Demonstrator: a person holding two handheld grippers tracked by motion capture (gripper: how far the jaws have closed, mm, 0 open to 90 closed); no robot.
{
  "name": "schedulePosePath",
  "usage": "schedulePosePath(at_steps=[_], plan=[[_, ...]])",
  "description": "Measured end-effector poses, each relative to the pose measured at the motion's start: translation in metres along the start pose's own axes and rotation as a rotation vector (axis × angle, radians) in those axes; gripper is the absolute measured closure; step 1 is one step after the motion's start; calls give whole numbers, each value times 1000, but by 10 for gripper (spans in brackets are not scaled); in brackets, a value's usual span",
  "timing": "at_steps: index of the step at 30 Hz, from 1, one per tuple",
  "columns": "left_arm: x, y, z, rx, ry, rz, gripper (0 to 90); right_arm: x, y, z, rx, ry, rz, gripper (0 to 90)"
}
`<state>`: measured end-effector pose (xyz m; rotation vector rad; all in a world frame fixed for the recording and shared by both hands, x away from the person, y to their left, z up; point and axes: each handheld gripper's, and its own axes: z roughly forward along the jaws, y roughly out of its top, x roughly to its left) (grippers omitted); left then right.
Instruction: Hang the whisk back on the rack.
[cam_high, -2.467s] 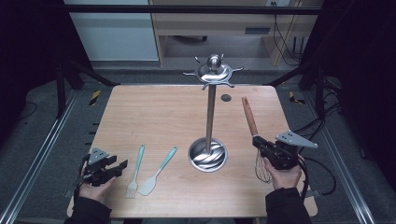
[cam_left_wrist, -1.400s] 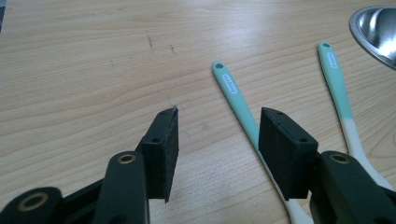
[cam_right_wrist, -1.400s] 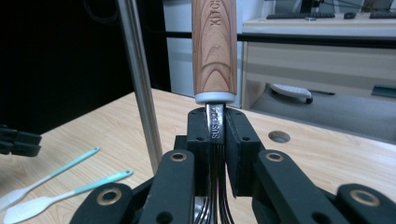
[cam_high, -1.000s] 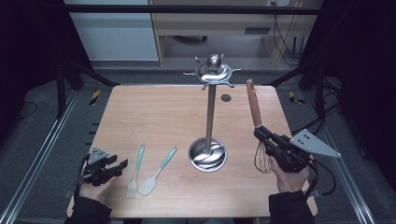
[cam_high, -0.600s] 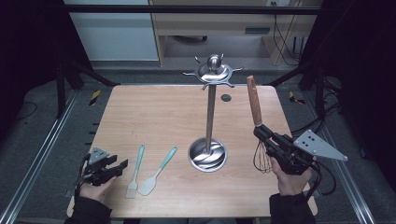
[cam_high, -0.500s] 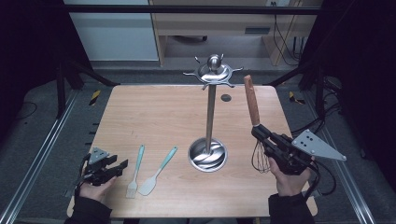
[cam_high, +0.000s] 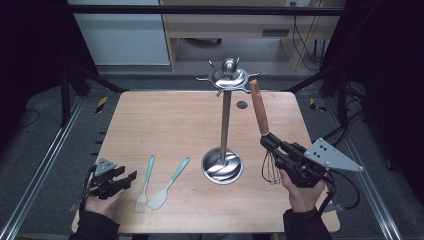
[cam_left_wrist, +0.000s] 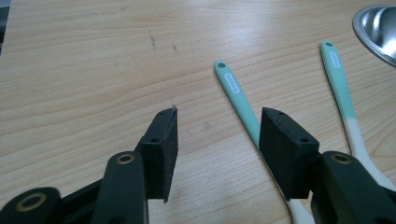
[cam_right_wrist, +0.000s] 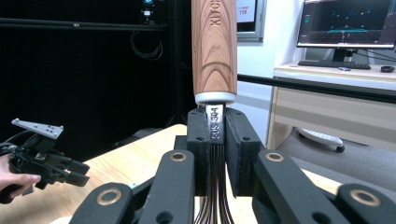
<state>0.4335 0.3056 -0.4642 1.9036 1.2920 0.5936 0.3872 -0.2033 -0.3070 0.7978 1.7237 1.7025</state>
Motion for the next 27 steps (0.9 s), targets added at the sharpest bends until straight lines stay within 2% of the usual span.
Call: schedulePosePath(at_steps=[14, 19, 23, 27], plan=[[0, 0, 0, 0, 0, 1, 468, 2, -11, 14, 48, 11, 8, 810], [0, 0, 0, 1, 0, 2, 469, 0, -14, 17, 48, 12, 13, 807], [0, 0, 0, 3, -1, 4, 468, -1, -18, 22, 71, 18, 22, 799], [0, 0, 0, 3, -1, 4, 468, -3, -20, 25, 65, 31, 38, 800]])
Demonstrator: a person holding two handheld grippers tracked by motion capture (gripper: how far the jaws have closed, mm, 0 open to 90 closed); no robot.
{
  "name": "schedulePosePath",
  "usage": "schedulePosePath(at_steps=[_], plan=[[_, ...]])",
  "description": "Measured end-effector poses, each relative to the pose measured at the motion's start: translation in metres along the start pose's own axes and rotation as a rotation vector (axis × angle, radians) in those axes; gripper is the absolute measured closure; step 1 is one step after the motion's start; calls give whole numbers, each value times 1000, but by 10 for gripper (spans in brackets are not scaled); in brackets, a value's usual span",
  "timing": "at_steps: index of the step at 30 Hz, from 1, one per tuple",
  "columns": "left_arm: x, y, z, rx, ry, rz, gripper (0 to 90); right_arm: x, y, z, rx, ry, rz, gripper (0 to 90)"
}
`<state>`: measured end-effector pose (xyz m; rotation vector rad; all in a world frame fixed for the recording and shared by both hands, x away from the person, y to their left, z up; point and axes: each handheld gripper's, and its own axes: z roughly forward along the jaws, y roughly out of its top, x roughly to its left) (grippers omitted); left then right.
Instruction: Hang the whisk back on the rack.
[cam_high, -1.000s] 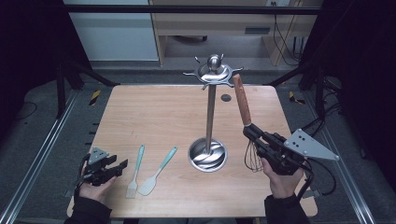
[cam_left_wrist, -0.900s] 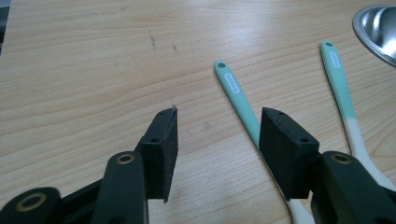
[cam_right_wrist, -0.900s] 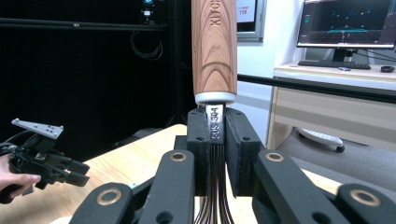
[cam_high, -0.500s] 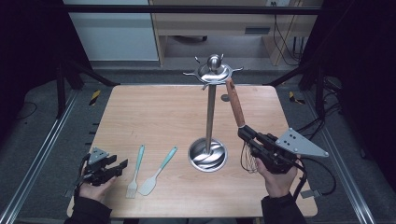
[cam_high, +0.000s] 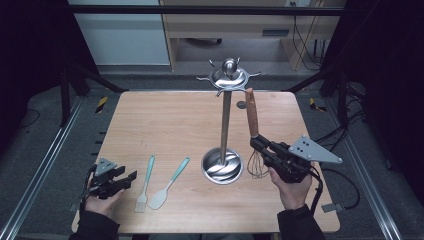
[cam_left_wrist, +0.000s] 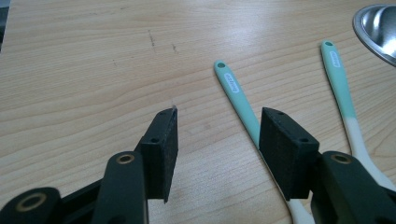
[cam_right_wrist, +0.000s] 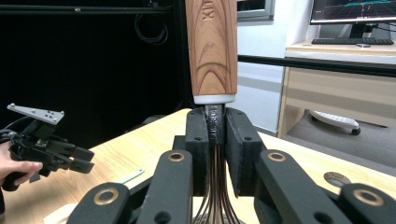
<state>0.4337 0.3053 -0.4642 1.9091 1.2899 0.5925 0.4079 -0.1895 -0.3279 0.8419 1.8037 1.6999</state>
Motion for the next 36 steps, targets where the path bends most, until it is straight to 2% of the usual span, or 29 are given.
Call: schedulePosePath(at_steps=[8, 15, 27, 36], plan=[[-1, 0, 1, 1, -1, -1, 468, -1, 1, 4, 10, -2, -5, 798], [0, 0, 1, 4, 0, -1, 468, -3, 3, 15, 34, -5, -14, 797], [-1, 0, 2, 9, -2, -2, 463, -7, 4, 28, 59, 1, 0, 781], [0, 0, 2, 10, -2, -2, 458, -6, 5, 31, 66, -9, -5, 764]])
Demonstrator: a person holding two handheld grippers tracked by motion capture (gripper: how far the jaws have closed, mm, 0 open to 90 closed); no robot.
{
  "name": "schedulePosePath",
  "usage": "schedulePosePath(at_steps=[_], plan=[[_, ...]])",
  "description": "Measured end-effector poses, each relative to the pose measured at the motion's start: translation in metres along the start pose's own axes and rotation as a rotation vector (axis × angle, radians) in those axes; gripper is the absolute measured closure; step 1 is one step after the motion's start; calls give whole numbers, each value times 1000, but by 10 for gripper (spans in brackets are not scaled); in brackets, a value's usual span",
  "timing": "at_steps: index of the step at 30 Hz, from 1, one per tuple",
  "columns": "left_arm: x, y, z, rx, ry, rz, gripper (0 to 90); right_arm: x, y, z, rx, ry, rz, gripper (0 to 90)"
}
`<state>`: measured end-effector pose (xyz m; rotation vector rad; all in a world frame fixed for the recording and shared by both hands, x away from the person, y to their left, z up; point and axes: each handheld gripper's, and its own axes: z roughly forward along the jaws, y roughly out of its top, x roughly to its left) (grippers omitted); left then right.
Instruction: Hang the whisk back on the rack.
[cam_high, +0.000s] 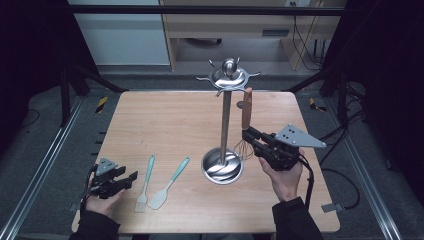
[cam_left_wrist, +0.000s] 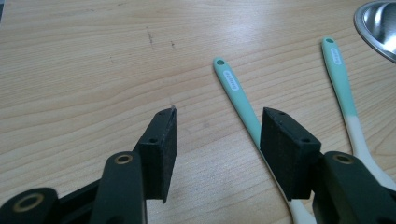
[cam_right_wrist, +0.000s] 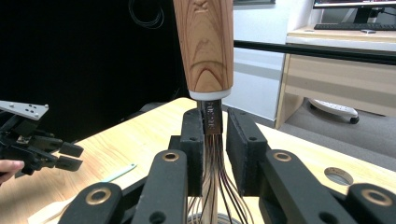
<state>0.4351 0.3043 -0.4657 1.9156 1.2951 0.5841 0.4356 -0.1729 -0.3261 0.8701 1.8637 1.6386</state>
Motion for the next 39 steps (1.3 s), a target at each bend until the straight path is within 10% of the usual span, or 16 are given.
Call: schedulePosePath(at_steps=[27, 39], plan=[[-1, 0, 0, -2, -7, 1, 446, 8, 7, -16, -23, -11, -33, 618], [-1, 0, 0, 1, -11, 0, 440, 4, 8, -30, -32, -49, -49, 708]])
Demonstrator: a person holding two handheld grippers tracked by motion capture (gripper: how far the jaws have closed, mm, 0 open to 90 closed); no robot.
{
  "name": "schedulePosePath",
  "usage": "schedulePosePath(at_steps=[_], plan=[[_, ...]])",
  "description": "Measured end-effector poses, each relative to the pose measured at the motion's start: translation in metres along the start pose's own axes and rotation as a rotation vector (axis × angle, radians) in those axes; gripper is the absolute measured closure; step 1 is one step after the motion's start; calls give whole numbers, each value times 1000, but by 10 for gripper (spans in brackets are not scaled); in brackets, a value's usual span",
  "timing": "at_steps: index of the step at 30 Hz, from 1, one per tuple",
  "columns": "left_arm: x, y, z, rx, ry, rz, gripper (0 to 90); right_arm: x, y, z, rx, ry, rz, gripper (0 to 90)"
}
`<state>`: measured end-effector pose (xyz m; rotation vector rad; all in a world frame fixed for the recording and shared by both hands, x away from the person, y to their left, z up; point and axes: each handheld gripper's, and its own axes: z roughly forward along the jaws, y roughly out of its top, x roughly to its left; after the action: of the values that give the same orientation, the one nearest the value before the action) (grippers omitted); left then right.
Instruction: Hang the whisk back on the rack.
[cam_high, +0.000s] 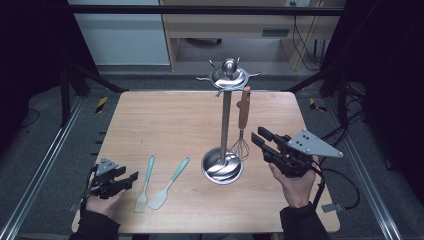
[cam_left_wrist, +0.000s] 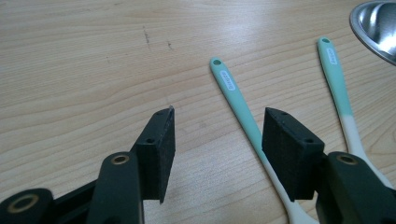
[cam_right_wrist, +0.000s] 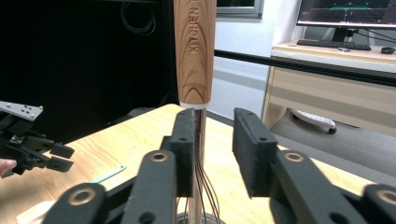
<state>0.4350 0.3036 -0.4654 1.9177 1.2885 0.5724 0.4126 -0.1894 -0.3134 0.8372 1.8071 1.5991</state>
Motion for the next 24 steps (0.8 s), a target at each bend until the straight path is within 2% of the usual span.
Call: schedulePosePath(at_steps=[12, 19, 24], plan=[[0, 0, 0, -1, -11, 3, 431, 1, 7, -5, -13, 7, 0, 900], [0, 1, 0, -6, -22, 0, 432, 1, 14, -6, -24, 8, 7, 900], [-2, 2, -2, -14, -36, 2, 450, 0, 10, -6, -6, -7, 18, 896]])
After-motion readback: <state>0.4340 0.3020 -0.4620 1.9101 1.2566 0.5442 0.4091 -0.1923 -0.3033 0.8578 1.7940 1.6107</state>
